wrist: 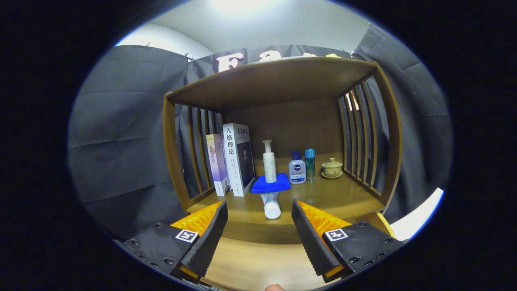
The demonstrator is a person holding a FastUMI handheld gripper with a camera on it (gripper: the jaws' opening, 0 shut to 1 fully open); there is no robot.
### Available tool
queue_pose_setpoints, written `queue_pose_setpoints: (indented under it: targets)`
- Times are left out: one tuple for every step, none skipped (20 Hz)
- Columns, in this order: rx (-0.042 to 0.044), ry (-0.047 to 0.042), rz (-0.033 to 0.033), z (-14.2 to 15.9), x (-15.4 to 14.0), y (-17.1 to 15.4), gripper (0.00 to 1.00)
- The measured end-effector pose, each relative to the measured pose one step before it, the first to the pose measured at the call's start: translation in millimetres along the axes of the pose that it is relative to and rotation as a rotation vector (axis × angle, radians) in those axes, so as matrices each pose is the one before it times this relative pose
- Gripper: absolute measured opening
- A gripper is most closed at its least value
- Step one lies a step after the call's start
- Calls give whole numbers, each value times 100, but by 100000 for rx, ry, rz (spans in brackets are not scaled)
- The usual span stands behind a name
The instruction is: Pull open the drawer, take out the items inside it, and place them on the countertop above the cabinet.
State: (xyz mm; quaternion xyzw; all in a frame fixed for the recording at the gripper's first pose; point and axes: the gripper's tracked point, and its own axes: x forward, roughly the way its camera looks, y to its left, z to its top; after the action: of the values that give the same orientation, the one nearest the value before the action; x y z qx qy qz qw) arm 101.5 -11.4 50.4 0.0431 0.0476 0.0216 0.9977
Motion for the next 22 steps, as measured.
queue_pose_setpoints:
  targets:
    - [-303, -1655, -128, -312, -766, 228, 98]
    - [-461, -1636, -540, -351, -1042, 61, 98]
    - [-23, -798, -1540, -662, -1410, -354, 98]
    - [208, -1104, 234, -550, -1086, 202, 98]
    - [-1034, -1078, 16, -566, -870, 183, 98]
    - [-2135, -589, -1053, -601, -856, -262, 98]
    - [-1876, -739, -1019, -494, -766, -193, 98]
    - [-1435, -883, -416, -334, -743, 30, 98]
    - [-1281, -553, -403, -538, -674, 150, 98]
    - [-1212, -416, -52, -474, -652, 96, 98]
    - [-1370, -541, -31, -366, -523, 61, 98]
    - [-865, -459, -451, -403, -555, 30, 98]
    - [-447, -488, 5, -467, -526, 247, 98]
    - [254, 14, -126, -513, -527, 213, 98]
    - [571, 465, 257, -692, -553, 193, 98]
    - [826, 1155, -265, -835, -531, 145, 98]
    - [491, 1569, 24, -804, -349, 41, 98]
    - [-236, 966, -96, -665, -335, -18, 98]
    - [-1013, 875, -334, -712, -487, -28, 98]
    - [-1438, 343, -238, -681, -366, 17, 98]
    - [-1496, 479, -108, -636, -318, 35, 98]
    - [-997, 527, 28, -622, -253, 38, 98]
